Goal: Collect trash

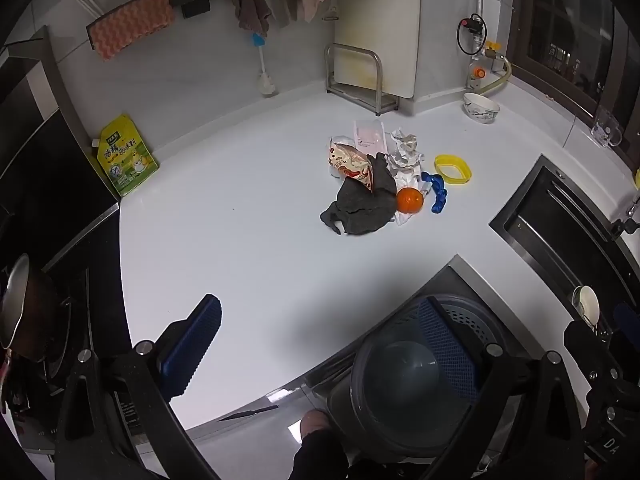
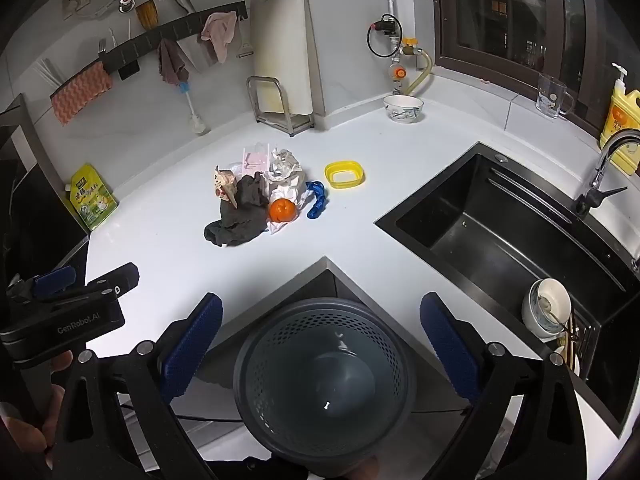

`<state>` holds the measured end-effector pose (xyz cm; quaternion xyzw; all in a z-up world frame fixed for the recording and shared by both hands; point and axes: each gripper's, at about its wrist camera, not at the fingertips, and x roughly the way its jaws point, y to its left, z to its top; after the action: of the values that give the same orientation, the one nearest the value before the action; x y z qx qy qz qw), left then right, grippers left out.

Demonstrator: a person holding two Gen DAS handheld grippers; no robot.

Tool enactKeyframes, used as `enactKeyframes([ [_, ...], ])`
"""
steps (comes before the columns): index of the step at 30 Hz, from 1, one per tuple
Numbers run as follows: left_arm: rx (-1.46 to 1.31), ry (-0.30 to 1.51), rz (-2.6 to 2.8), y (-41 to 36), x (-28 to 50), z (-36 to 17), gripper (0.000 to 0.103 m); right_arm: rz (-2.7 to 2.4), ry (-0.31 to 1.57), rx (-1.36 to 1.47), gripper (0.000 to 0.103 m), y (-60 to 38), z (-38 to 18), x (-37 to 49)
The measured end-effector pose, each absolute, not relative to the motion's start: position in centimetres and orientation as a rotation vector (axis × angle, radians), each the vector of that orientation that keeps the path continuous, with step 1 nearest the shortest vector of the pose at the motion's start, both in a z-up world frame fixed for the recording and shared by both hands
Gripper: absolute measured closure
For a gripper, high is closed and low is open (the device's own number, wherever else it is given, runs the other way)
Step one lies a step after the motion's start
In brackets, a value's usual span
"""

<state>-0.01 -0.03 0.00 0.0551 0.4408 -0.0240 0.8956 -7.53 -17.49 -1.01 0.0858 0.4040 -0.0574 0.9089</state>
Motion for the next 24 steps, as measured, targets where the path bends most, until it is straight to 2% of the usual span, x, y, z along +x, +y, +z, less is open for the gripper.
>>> enactKeyframes([
  [24,0.116,0.913,-0.05,0.07,-0.05,0.12,0.006,-0.123,0.827,0.183,0.008,-17.82,-1.07,-7.48],
])
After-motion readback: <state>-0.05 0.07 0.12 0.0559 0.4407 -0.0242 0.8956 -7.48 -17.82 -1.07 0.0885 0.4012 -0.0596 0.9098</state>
